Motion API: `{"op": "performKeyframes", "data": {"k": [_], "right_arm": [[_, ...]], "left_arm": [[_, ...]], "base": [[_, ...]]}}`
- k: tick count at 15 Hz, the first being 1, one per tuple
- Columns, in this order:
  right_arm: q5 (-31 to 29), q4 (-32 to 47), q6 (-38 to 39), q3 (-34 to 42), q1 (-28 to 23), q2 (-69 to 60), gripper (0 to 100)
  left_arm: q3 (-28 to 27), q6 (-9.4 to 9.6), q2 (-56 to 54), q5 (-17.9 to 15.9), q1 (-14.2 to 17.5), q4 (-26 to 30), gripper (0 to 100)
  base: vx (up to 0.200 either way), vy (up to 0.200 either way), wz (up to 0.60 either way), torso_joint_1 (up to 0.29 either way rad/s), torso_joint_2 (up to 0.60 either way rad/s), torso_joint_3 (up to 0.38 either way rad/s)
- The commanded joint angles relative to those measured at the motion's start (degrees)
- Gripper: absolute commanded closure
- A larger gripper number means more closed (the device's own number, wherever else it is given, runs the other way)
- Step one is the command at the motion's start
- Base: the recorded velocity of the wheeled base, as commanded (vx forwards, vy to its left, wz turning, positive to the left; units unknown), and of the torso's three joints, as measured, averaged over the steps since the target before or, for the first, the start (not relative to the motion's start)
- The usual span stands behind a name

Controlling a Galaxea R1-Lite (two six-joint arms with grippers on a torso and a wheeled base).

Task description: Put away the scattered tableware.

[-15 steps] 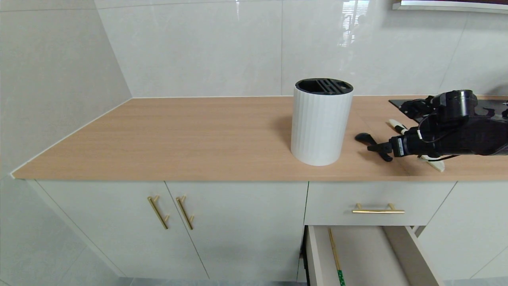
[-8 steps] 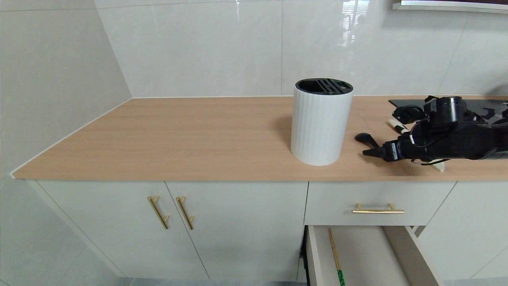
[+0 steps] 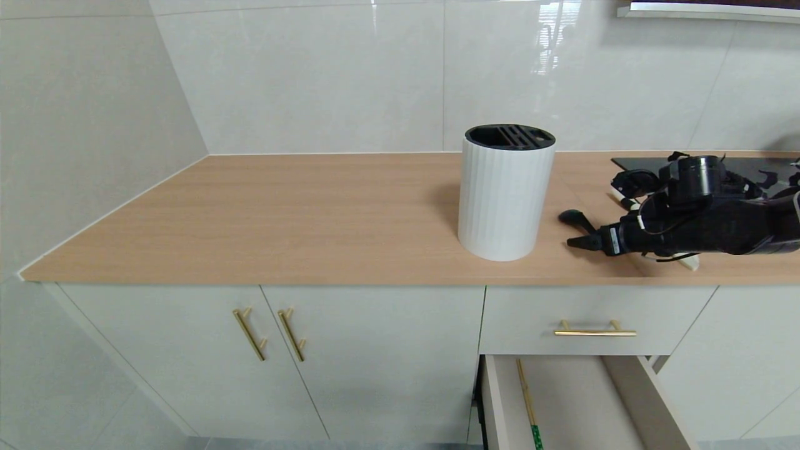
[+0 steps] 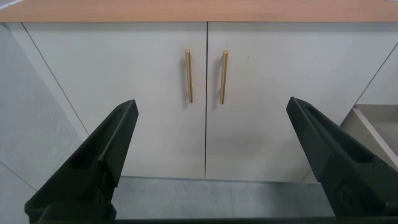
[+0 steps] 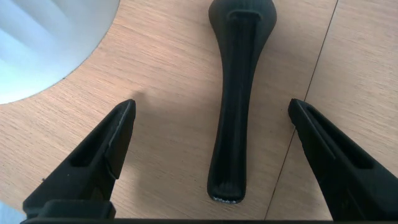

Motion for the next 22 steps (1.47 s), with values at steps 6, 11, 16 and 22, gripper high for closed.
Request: {"op": "performKeyframes", "data": {"k": [6, 11, 16, 22], "right_arm": [[-4.3, -0.2, -2.4, 1.1, 1.1, 0.5, 0], [-5.2, -1.3, -2.6, 1.1, 1.1, 0.8, 0], [-5.2, -1.4, -2.6, 1.7, 1.1, 0.4, 100], [-5.2, -2.3, -2.6, 1.7, 0.9, 0.4, 100]], "left_arm": [[0.0, -0.07, 0.1, 0.0, 0.0, 0.0, 0], [0.0, -0.07, 0.1, -0.1, 0.0, 0.0, 0], [0.0, -0.07, 0.1, 0.0, 0.0, 0.0, 0], [0.0, -0.07, 0.1, 0.0, 0.0, 0.0, 0]], "base": [[0.000, 0.000, 0.00, 0.000, 0.00, 0.000], [0.000, 0.000, 0.00, 0.000, 0.00, 0.000], [0.000, 0.000, 0.00, 0.000, 0.00, 0.000], [0.000, 0.000, 0.00, 0.000, 0.00, 0.000]]}}
